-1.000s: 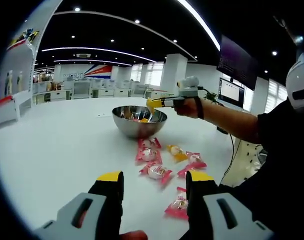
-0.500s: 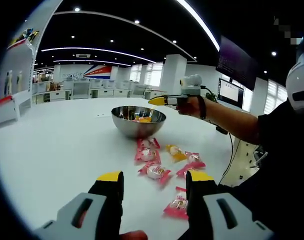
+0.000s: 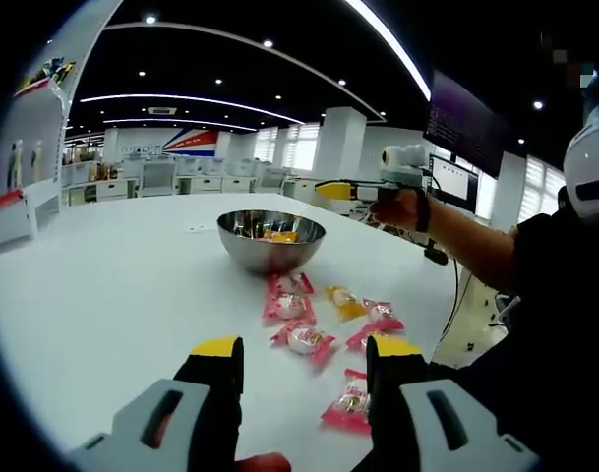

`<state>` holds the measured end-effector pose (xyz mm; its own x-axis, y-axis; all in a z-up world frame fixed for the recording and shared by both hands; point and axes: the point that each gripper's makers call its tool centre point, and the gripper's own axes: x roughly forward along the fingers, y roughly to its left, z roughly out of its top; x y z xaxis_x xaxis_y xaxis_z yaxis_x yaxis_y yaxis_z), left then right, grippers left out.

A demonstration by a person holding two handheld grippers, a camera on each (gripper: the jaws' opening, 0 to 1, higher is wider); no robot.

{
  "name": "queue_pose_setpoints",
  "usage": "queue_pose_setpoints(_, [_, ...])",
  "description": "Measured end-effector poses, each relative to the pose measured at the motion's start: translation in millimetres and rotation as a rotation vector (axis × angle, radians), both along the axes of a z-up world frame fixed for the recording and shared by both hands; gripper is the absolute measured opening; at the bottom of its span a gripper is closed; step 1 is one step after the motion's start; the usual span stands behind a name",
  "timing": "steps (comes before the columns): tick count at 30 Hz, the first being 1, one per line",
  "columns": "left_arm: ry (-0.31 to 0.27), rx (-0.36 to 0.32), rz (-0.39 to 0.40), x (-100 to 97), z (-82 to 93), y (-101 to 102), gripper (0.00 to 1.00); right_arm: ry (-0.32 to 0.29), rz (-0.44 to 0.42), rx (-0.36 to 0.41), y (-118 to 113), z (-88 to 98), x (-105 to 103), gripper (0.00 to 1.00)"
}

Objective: Pick up the marshmallows scattered on the table and place them into the bowl on the table

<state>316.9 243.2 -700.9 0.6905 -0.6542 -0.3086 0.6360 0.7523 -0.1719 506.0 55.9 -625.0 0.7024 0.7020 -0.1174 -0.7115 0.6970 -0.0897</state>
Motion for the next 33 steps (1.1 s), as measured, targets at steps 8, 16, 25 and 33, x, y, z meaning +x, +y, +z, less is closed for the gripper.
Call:
queue_pose_setpoints(8, [-0.003, 0.003, -0.007, 1.9, 1.7, -2.7, 0.51, -0.021, -0.008, 0.017, -20.1, 2.3, -19.2, 0.29])
queue_pose_setpoints(16, [-0.005, 0.007, -0.015, 2.5, 2.9, -6.2, 0.51, -0.017, -0.018, 0.079, -30.3, -0.1, -46.2, 0.29])
queue_pose_setpoints(25, [-0.008, 0.008, -0.007, 2.4, 3.8, -3.4, 0.51, -0.032, -0.057, 0.19, -46.0, 2.5, -78.8, 0.27])
queue_pose_setpoints(33, [-0.006, 0.016, -0.031, -3.6, 4.1, -8.6, 0.51, -0.032, -0.107, 0.25, -61.7, 2.6, -103.1, 0.27])
